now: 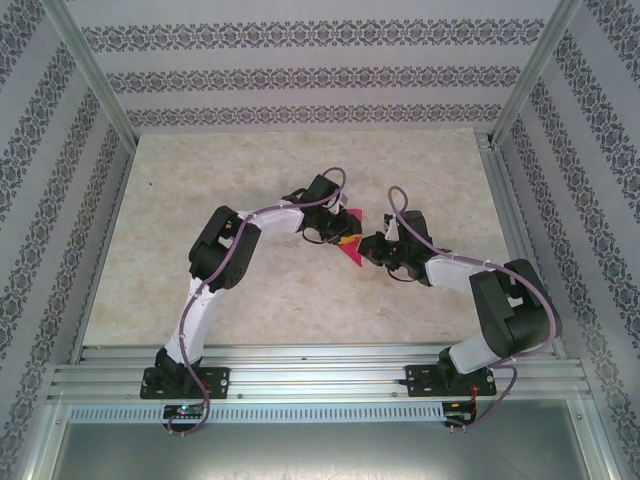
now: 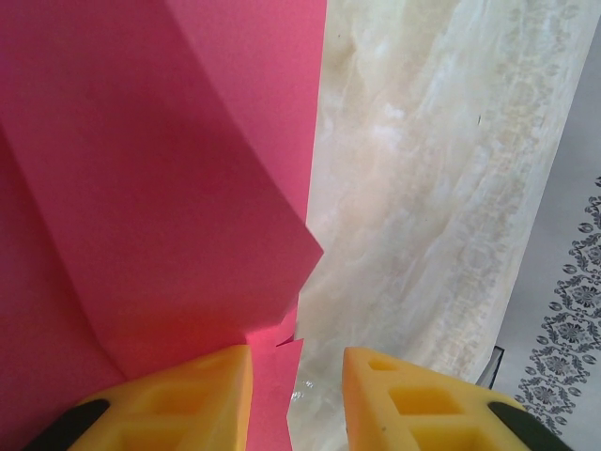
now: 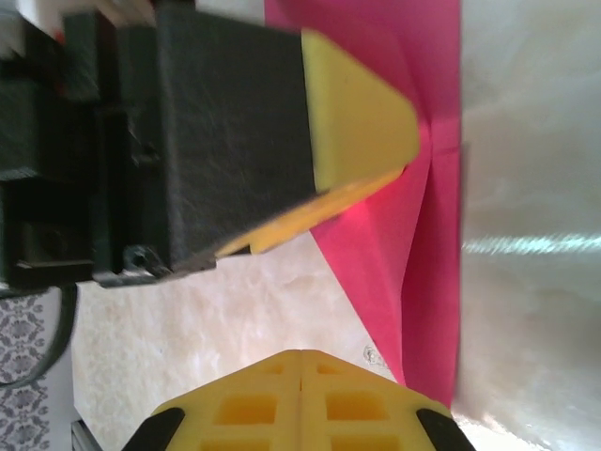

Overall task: Fold a paper plane with a square sheet of paper (pick it up from the middle)
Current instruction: Fourth fold the wing at the center of the table.

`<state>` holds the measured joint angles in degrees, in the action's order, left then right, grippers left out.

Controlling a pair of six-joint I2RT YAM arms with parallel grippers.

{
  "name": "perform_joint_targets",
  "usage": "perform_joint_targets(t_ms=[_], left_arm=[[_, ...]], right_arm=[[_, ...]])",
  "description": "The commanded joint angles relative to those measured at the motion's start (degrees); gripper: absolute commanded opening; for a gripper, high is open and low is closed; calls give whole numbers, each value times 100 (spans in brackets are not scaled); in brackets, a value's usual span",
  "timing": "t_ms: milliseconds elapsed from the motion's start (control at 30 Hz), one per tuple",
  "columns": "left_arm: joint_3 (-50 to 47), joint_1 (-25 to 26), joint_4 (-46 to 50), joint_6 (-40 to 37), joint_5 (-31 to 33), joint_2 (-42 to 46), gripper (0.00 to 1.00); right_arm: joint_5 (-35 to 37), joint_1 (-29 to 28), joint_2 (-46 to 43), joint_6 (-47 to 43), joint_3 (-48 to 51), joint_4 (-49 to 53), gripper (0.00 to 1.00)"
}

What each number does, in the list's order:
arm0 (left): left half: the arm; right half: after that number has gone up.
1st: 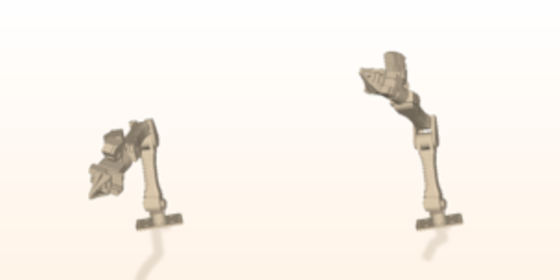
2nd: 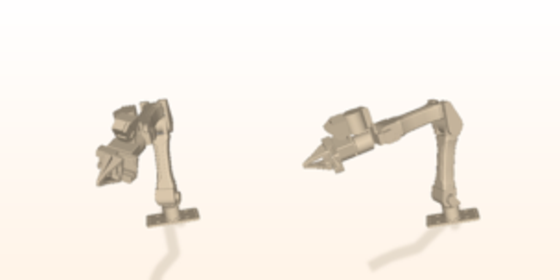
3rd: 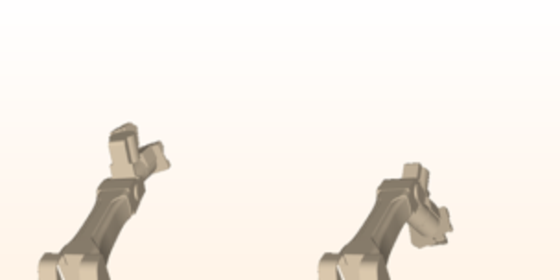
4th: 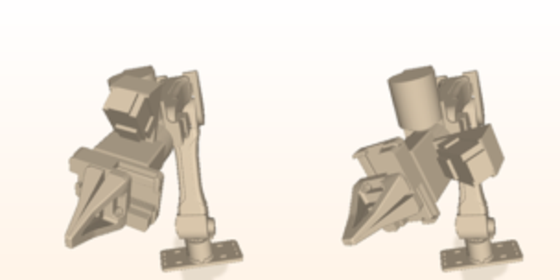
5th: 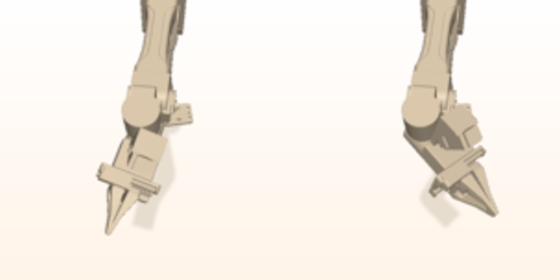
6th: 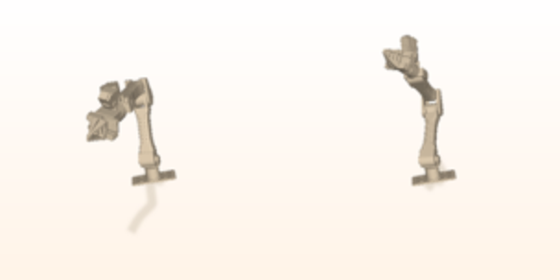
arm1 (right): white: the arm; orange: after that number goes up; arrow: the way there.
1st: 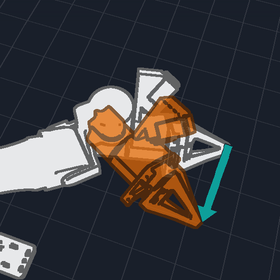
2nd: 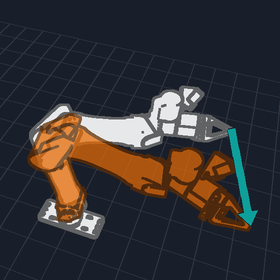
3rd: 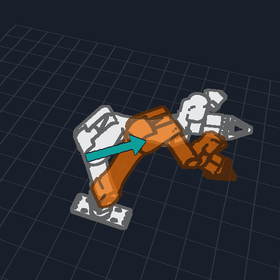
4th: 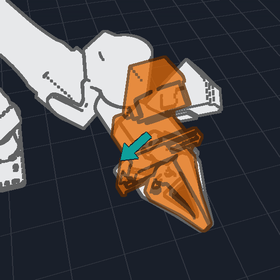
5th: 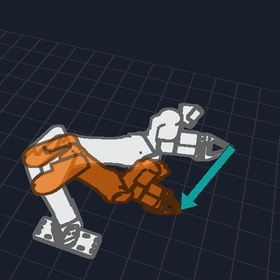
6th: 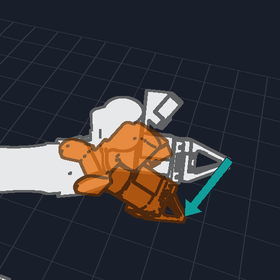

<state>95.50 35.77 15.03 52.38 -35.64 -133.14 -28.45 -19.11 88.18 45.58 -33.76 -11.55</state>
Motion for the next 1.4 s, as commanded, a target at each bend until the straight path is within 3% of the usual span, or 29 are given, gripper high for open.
perform_joint_targets(t_ms=[0, 333, 600, 867, 1033, 1367], left_arm=[[127, 59, 76, -50, 95, -195, 33], [143, 53, 104, -70, 66, -225, 32], [226, 37, 195, -136, 62, -221, 33], [474, 6, 225, -197, -247, -105, 43], [119, 5, -396, 169, -766, 18, 47], [733, -268, 334, -258, -121, -467, 44]], right_arm=[[-82, -40, 329, 211, -43, -415, 3], [318, -49, 970, 92, -198, -196, 2], [200, 153, 1253, 348, 185, -396, 0], [77, 274, 1377, 370, 203, -355, 0], [50, 289, 1369, 346, 194, -314, 0], [132, 294, 1316, 200, 91, 14, 0]])
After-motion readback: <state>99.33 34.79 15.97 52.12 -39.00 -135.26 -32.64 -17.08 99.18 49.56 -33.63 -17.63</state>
